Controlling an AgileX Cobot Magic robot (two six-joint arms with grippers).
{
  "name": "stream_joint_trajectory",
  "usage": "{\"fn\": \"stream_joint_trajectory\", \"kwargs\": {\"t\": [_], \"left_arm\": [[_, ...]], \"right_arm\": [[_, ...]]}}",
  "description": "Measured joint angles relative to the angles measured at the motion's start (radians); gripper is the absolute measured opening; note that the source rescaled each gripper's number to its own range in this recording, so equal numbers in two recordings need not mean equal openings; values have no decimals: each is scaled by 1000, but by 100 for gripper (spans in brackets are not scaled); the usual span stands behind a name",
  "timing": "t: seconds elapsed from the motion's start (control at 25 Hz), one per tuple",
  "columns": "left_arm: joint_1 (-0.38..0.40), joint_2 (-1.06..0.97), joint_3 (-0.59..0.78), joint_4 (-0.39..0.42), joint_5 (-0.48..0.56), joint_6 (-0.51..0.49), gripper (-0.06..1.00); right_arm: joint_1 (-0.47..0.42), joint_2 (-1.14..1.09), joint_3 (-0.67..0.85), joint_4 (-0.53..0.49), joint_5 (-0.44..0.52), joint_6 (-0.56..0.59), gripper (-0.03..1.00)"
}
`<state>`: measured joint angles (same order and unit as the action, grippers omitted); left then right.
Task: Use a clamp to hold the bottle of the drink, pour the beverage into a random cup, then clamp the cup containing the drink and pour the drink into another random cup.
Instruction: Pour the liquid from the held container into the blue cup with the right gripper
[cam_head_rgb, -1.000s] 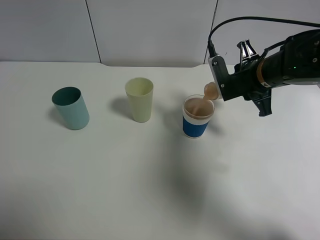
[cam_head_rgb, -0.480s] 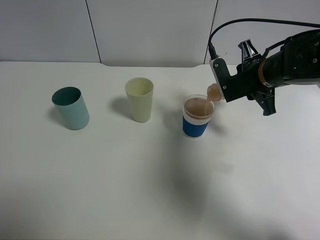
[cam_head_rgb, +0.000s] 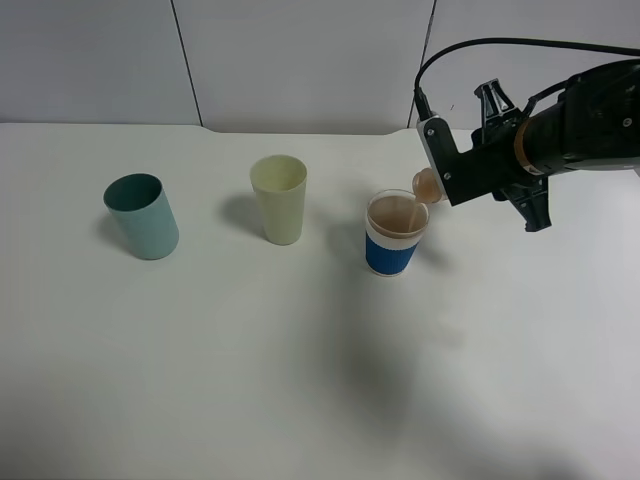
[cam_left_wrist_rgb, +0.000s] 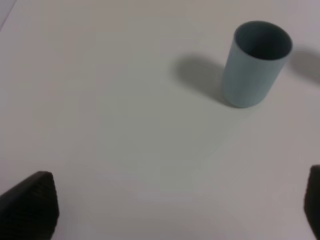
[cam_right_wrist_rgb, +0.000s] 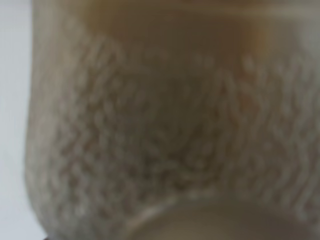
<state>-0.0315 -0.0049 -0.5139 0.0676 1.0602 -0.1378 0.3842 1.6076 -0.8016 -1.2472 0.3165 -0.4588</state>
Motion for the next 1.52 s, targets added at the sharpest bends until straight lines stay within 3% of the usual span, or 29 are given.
{"fn": "stream_joint_trajectory", "kwargs": {"t": [1.52], "left_arm": [[0,0,0,0,0,0,100]], "right_arm": [[47,0,-40,-25,82,-1,2]]}}
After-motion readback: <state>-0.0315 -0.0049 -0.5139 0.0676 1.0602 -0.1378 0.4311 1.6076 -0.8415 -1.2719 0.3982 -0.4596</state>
